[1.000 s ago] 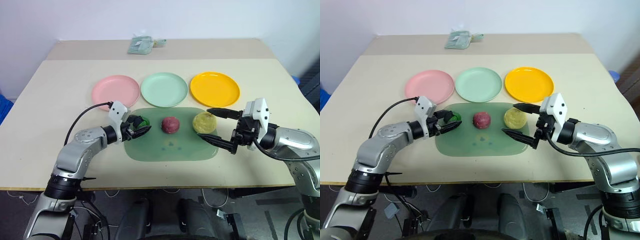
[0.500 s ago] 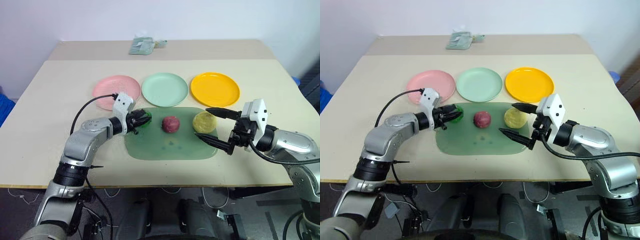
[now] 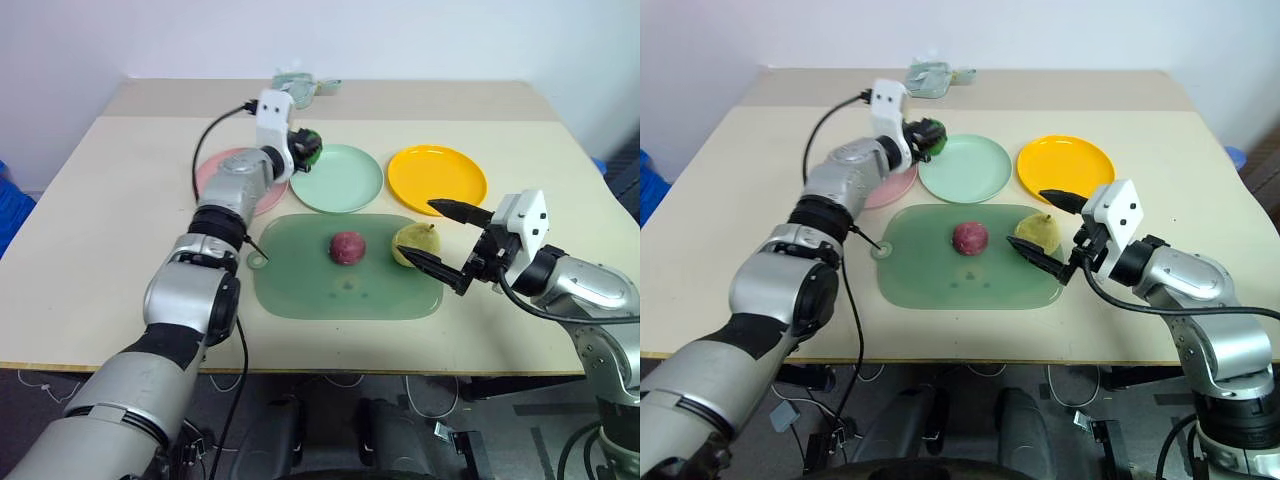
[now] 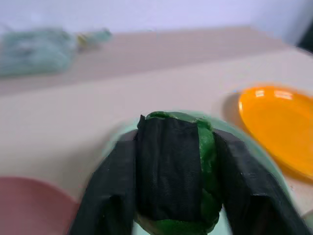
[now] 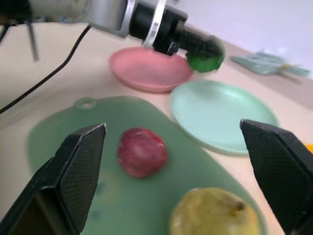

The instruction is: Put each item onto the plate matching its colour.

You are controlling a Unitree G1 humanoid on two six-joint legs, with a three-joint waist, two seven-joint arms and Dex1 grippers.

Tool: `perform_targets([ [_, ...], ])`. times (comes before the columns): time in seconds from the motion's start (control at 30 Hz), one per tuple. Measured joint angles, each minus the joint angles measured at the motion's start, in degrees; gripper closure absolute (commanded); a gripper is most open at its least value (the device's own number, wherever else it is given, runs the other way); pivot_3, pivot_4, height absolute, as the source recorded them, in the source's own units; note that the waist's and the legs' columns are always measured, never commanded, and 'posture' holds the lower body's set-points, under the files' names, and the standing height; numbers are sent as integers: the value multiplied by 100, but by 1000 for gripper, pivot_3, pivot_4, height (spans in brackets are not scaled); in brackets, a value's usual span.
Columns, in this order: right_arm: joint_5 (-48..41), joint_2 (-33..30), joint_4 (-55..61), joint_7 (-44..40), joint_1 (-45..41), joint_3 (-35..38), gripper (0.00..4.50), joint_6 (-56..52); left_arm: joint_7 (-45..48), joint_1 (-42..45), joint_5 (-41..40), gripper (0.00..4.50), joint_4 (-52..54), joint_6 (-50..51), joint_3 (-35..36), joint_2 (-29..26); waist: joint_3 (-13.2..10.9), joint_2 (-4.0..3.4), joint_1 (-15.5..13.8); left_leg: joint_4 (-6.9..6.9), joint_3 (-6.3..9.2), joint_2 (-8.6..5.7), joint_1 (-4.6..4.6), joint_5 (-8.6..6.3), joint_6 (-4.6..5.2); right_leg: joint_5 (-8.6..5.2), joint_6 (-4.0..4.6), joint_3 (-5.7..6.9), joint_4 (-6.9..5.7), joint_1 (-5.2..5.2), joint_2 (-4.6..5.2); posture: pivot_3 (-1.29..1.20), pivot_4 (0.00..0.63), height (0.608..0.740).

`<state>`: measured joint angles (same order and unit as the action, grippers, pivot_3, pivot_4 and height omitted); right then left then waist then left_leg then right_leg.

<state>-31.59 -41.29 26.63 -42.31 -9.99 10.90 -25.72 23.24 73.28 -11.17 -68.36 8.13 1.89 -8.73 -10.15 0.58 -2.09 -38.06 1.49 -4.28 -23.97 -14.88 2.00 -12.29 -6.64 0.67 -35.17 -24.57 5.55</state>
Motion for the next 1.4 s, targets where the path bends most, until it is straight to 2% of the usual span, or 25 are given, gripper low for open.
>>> perform_targets([
  [0.07, 86, 60, -63, 49, -6, 0, 0, 62, -43, 32, 76, 27, -321, -271, 34, 92, 0, 0, -5, 0, 0, 1, -18, 8, -14, 0, 0, 0, -4, -17, 0, 0, 150, 740],
  [0.2, 134, 154, -81, 134, -13, -1, 0, 98, 129, 67, 90, 27, -393, -510, 187, 130, 0, 0, -14, -8, 1, 0, -37, 8, -13, 4, -5, 0, -6, -30, 0, 0, 150, 740],
  [0.3, 154, 207, -38, 162, 75, -1, 0, 112, 742, 1, 45, 27, -84, -466, 223, 90, 0, 0, -18, -12, 1, -2, -38, 2, -2, 6, -6, 0, -6, -29, 1, 0, 150, 740],
  [0.4, 152, 210, 16, 170, 132, 2, 0, 112, 1741, -690, -180, 27, 1267, 35, 123, -32, 4, -7, 13, -11, 1, -1, -35, 1, -3, 7, -6, -8, -7, -28, 1, 0, 150, 740],
  [0.5, 131, 213, 67, 162, 175, -8, 0, 104, 2680, -1922, -524, 27, 3227, 956, -213, -332, 5, -10, 126, -6, 4, 5, -35, 8, -15, 7, -3, -20, -8, -31, 5, 0, 150, 740],
  [0.6, 127, 228, 75, 157, 241, -31, 0, 103, 3155, -2793, -762, 27, 4626, 1757, -472, -737, 4, -10, 149, -8, 5, 11, -34, 8, -15, 15, 9, -23, -11, -34, 3, 0, 150, 740],
  [0.77, 95, 299, 152, 161, 254, -132, 0, 93, 3658, -3679, -973, 27, 6229, 2126, -642, -1379, 5, -13, 129, -8, 6, 18, 7, 12, -21, 12, 42, -23, -10, 0, 1, 0, 150, 740],
  [0.83, 88, 303, 208, 164, 254, -141, 0, 86, 3804, -3859, -969, 27, 6479, 2139, -802, -1562, 6, -13, 111, -8, 6, 17, 12, 11, -19, 10, 45, -23, -2, 10, 3, 0, 150, 740],
  [0.97, 33, 303, 255, 174, 294, -136, 0, 48, 3912, -3891, -890, 27, 6506, 2194, -1169, -1594, 6, -12, 107, -8, 6, 15, 11, 10, -15, 11, 43, -23, 1, 10, 3, 0, 150, 740],
  [1.17, -70, 302, 410, 273, 501, -72, 0, -21, 3579, -3422, -157, 27, 5701, 1885, -1805, -1218, 6, -12, 112, -8, 5, 15, 11, 10, -13, 15, 35, -21, -1, 10, 1, 0, 150, 740],
  [1.27, -78, 301, 511, 327, 556, -39, 0, -25, 3354, -3205, 53, 882, 5289, 1795, -1910, -932, 5, -11, 122, -8, 5, 15, 10, 10, -12, 22, 22, -21, -1, 10, 0, 0, 150, 740],
  [1.33, -80, 299, 564, 376, 646, 39, 0, -26, 3187, -3127, 99, 1872, 5128, 1732, -1906, -788, 5, -11, 129, -8, 5, 16, 10, 10, -12, 22, 21, -21, -2, 7, -1, 0, 150, 740],
  [1.4, -82, 299, 590, 410, 740, 112, 0, -28, 3085, -3088, 105, 1872, 5062, 1728, -1884, -714, 5, -11, 130, -7, 5, 16, 10, 10, -12, 22, 21, -21, -3, 7, -2, 0, 150, 740],
])
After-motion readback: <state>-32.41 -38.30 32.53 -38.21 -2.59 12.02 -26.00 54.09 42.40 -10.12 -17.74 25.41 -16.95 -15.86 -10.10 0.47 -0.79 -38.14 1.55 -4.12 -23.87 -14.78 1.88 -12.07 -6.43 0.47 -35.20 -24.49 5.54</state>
